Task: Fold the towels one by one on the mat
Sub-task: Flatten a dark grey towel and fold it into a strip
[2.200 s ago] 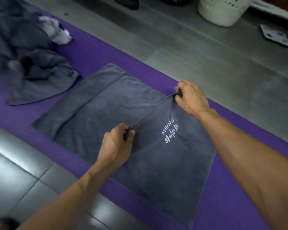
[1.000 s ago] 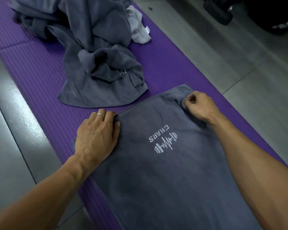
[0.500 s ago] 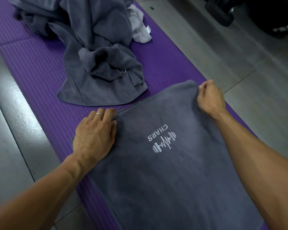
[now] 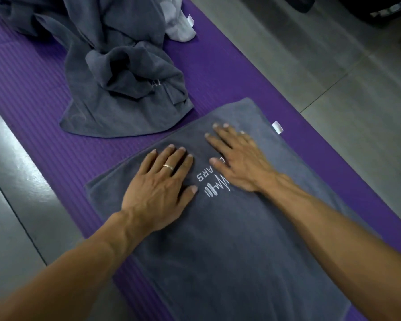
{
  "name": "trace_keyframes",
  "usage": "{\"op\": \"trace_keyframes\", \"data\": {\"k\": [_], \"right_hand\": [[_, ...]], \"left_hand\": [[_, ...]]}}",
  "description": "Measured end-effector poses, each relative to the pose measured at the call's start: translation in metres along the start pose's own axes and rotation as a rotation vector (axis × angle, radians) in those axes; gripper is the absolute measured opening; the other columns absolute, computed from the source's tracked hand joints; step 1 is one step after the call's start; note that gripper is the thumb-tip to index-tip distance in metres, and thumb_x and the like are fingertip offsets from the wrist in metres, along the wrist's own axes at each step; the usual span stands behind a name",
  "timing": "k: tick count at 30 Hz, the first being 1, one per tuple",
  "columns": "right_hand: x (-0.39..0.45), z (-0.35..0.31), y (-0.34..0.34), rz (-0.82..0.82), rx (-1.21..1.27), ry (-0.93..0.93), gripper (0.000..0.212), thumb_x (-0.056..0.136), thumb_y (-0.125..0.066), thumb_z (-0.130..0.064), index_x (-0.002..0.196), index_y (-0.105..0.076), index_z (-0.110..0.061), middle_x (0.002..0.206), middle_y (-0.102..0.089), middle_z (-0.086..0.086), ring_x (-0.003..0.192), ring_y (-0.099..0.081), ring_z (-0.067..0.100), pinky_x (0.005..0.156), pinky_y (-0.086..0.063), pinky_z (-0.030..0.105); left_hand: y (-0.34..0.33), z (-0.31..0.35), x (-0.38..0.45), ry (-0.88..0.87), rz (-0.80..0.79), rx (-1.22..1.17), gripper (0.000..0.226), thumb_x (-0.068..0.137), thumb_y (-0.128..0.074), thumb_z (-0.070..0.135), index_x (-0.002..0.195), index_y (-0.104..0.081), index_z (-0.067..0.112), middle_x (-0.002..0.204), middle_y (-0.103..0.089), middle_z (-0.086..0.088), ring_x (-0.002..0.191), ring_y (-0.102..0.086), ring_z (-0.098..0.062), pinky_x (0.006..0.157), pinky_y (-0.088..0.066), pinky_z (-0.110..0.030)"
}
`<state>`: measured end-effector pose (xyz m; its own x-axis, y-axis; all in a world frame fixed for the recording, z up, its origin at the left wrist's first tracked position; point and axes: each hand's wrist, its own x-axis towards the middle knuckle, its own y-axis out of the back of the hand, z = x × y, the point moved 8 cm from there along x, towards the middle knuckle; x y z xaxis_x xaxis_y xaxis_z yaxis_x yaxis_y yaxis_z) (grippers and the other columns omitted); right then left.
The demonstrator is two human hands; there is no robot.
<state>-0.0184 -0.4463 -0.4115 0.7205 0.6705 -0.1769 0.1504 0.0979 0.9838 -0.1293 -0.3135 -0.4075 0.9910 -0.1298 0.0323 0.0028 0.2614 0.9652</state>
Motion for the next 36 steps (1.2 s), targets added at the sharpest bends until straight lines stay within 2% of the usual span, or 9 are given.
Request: {"op": "trace_keyframes", "data": {"k": [5, 9, 12, 15, 19, 23, 26, 32, 36], "right_hand": [[-0.008, 0.114, -0.001, -0.001, 0.105, -0.651, 0.066, 0.099, -0.014, -0.057, 0.156, -0.006, -0.024, 0.164, 0.002, 0.004, 0.150, 0.006, 0.023, 0.119, 0.003, 0.054], [-0.036, 0.047, 0.020, 0.258, 0.163, -0.349, 0.058, 0.101, -0.026, -0.042, 0.150, -0.030, -0.013, 0.162, -0.014, 0.009, 0.150, -0.009, 0.025, 0.120, -0.008, 0.048], [-0.084, 0.001, -0.005, 0.164, 0.167, -0.112, 0.060, 0.097, -0.026, -0.045, 0.148, -0.036, -0.015, 0.160, -0.023, 0.006, 0.148, -0.019, 0.024, 0.118, -0.014, 0.046], [-0.125, 0.060, -0.032, 0.002, 0.028, -0.305, 0.068, 0.094, -0.015, -0.059, 0.155, -0.015, -0.029, 0.163, -0.004, -0.001, 0.150, -0.003, 0.019, 0.120, -0.003, 0.047], [-0.163, 0.151, -0.021, -0.044, 0.049, -0.734, 0.064, 0.100, -0.019, -0.054, 0.155, -0.011, -0.023, 0.164, -0.001, 0.004, 0.150, 0.001, 0.023, 0.120, 0.000, 0.053], [-0.172, 0.078, -0.008, 0.112, 0.076, -0.427, 0.061, 0.099, -0.026, -0.045, 0.152, -0.028, -0.015, 0.162, -0.012, 0.008, 0.150, -0.009, 0.025, 0.120, -0.006, 0.048], [-0.213, 0.029, -0.041, -0.023, 0.049, -0.183, 0.066, 0.094, -0.021, -0.052, 0.153, -0.025, -0.022, 0.162, -0.013, 0.004, 0.149, -0.010, 0.021, 0.119, -0.009, 0.046], [-0.274, 0.161, -0.043, -0.101, 0.055, -0.750, 0.065, 0.099, -0.019, -0.056, 0.155, -0.009, -0.026, 0.164, 0.001, 0.003, 0.150, 0.001, 0.022, 0.120, -0.002, 0.050], [-0.274, 0.103, -0.025, 0.117, 0.129, -0.550, 0.063, 0.096, -0.030, -0.047, 0.149, -0.034, -0.013, 0.160, -0.018, 0.012, 0.149, -0.013, 0.027, 0.118, -0.012, 0.050]], "left_hand": [[-0.010, -0.001, 0.000, 0.013, -0.086, 0.117, 0.079, 0.090, -0.024, 0.064, 0.151, -0.029, 0.014, 0.156, -0.029, -0.009, 0.146, -0.021, -0.028, 0.118, -0.016, -0.052], [0.005, 0.043, 0.004, -0.010, 0.029, 0.070, 0.062, 0.083, -0.033, 0.038, 0.131, -0.055, 0.005, 0.139, -0.050, -0.014, 0.137, -0.037, -0.034, 0.114, -0.018, -0.058], [-0.015, 0.084, -0.005, -0.011, -0.010, -0.016, 0.068, 0.091, -0.028, 0.047, 0.141, -0.045, 0.004, 0.149, -0.041, -0.014, 0.143, -0.028, -0.031, 0.117, -0.014, -0.055], [-0.039, 0.089, -0.017, 0.000, -0.076, 0.093, 0.085, 0.090, -0.022, 0.064, 0.150, -0.025, 0.004, 0.159, -0.021, -0.013, 0.148, -0.011, -0.029, 0.118, -0.008, -0.056], [-0.033, 0.093, -0.014, 0.032, -0.092, 0.117, 0.085, 0.087, -0.024, 0.060, 0.148, -0.030, 0.002, 0.156, -0.025, -0.018, 0.147, -0.014, -0.034, 0.116, -0.009, -0.060], [-0.027, 0.156, -0.034, -0.083, -0.022, -0.036, 0.070, 0.091, -0.032, 0.049, 0.138, -0.046, 0.000, 0.150, -0.038, -0.018, 0.144, -0.022, -0.036, 0.115, -0.014, -0.061], [-0.047, 0.187, -0.066, -0.149, -0.090, -0.022, 0.078, 0.093, -0.029, 0.060, 0.144, -0.039, 0.002, 0.154, -0.032, -0.015, 0.147, -0.018, -0.031, 0.116, -0.012, -0.058], [-0.058, 0.192, -0.093, -0.234, -0.186, 0.082, 0.081, 0.088, -0.036, 0.061, 0.147, -0.035, 0.006, 0.156, -0.029, -0.014, 0.147, -0.017, -0.033, 0.115, -0.013, -0.060], [-0.051, 0.228, -0.100, -0.245, -0.122, -0.029, 0.069, 0.082, -0.041, 0.040, 0.138, -0.047, 0.001, 0.148, -0.041, -0.015, 0.143, -0.028, -0.035, 0.112, -0.020, -0.063]]}}
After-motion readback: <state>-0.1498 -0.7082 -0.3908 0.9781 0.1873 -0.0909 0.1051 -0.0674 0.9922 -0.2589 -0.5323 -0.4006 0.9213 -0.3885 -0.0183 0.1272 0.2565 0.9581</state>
